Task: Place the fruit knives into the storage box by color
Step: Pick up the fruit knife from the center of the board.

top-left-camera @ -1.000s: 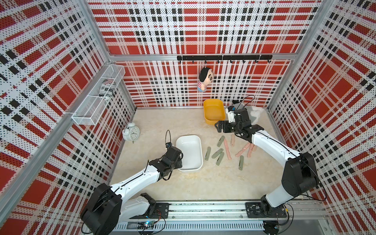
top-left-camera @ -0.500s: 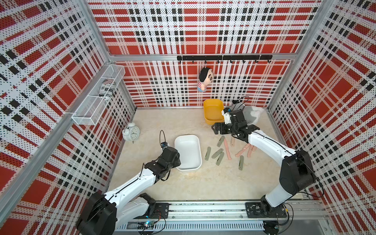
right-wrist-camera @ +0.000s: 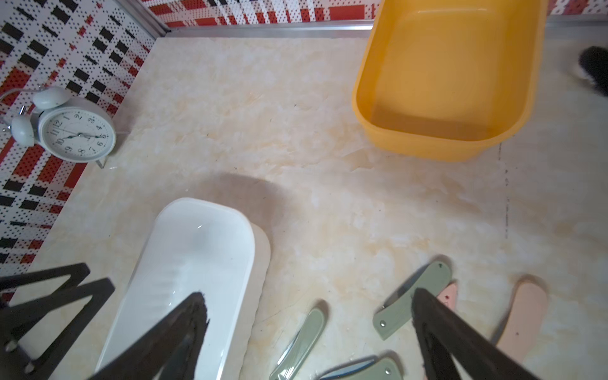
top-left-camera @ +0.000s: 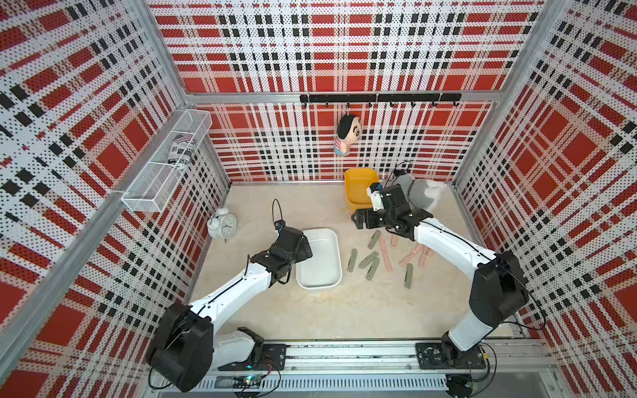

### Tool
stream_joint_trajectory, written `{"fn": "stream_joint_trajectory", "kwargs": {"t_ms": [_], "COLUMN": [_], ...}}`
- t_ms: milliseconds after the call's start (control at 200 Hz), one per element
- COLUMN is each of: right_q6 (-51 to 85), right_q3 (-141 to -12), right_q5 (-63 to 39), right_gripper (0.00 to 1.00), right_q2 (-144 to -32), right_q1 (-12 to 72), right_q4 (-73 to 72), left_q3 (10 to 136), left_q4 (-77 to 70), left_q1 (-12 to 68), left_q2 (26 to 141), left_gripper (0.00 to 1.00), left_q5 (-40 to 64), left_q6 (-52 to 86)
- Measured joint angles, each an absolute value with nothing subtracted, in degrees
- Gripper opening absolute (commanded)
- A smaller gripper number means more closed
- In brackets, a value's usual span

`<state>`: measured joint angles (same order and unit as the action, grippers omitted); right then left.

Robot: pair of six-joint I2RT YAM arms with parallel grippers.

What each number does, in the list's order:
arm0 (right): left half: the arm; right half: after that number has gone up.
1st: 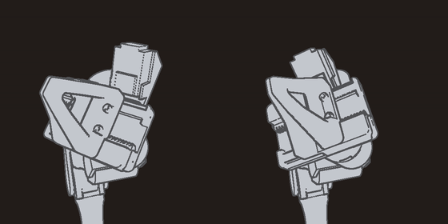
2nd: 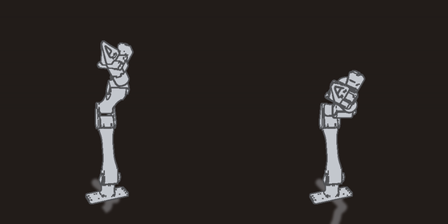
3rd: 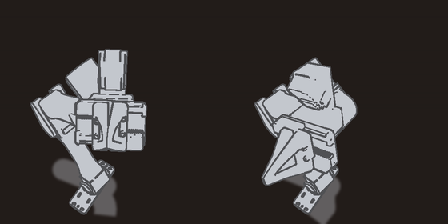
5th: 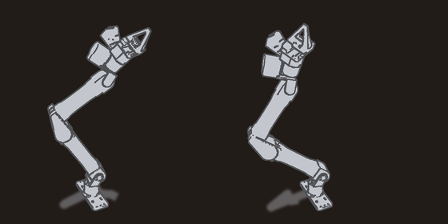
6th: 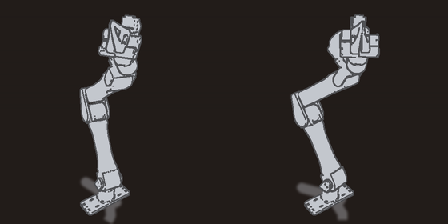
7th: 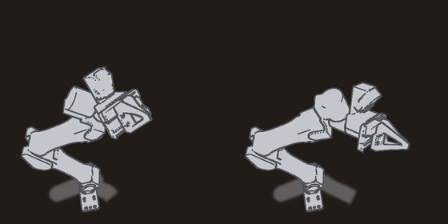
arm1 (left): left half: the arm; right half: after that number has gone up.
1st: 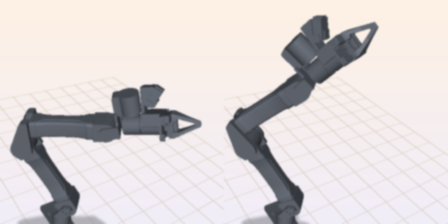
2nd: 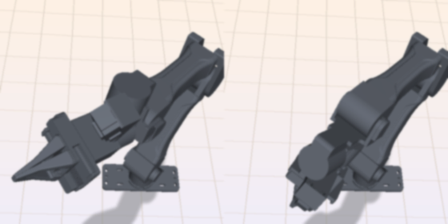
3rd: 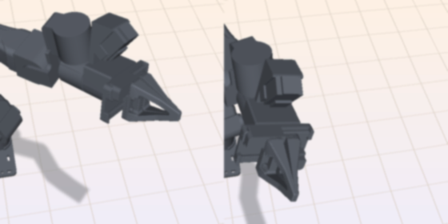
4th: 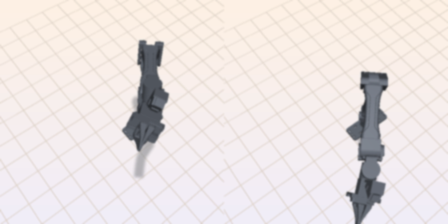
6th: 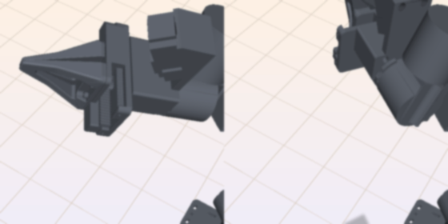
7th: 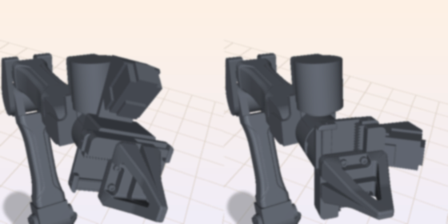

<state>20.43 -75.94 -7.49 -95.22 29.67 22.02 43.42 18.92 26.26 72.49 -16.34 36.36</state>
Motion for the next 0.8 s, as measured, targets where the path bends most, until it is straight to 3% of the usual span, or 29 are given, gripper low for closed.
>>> {"fn": "stream_joint_trajectory", "kwargs": {"t_ms": [416, 802], "right_q6": [23.62, 27.07], "right_q3": [-64.31, -68.16], "right_q5": [-3.36, -1.45], "right_gripper": [0.98, 0.93], "right_q2": [-94.43, -100.75], "right_q1": [31.24, 29.43], "right_q4": [26.76, 28.21], "left_q3": [47.13, 53.54], "left_q4": [16.08, 13.82], "left_q1": [23.68, 29.82], "left_q2": [73.87, 73.84], "left_gripper": [0.93, 0.94], "left_q5": [-11.29, -1.63], "left_q6": [31.07, 26.85]}}
